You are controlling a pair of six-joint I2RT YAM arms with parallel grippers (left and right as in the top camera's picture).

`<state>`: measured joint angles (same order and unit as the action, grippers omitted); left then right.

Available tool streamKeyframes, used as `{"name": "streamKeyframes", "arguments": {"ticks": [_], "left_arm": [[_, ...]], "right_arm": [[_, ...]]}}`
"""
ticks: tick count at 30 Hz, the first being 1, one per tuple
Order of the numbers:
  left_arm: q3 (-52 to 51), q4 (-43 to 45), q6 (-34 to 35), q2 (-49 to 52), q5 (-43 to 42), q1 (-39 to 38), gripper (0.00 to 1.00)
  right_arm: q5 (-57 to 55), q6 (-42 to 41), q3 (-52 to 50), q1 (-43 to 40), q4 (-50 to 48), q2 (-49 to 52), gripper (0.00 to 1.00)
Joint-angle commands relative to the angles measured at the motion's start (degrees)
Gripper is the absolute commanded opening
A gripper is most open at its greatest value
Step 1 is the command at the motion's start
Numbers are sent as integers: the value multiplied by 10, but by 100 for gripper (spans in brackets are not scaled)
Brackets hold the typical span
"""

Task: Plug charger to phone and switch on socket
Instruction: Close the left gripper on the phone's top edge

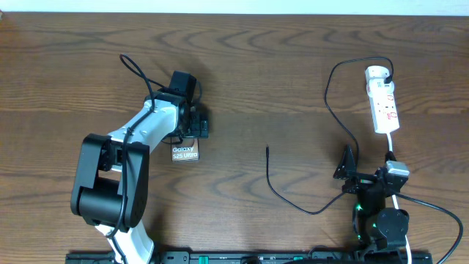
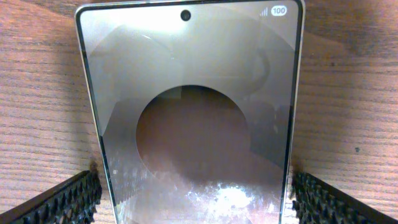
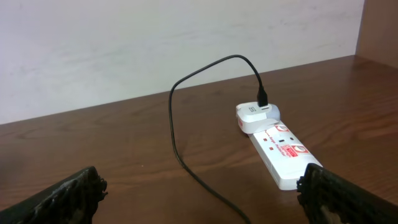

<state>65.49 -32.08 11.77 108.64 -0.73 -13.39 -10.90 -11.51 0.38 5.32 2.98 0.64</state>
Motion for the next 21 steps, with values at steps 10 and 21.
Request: {"name": "streamKeyframes", "arguments": {"ticks": [10,21], "left_arm": [[-14,1,-6,3,14,1,98],[-14,1,-6,3,14,1,91]], "right_arm": [[1,4,-1,-4,2,-3,99],[1,4,-1,-4,2,-3,99]]}}
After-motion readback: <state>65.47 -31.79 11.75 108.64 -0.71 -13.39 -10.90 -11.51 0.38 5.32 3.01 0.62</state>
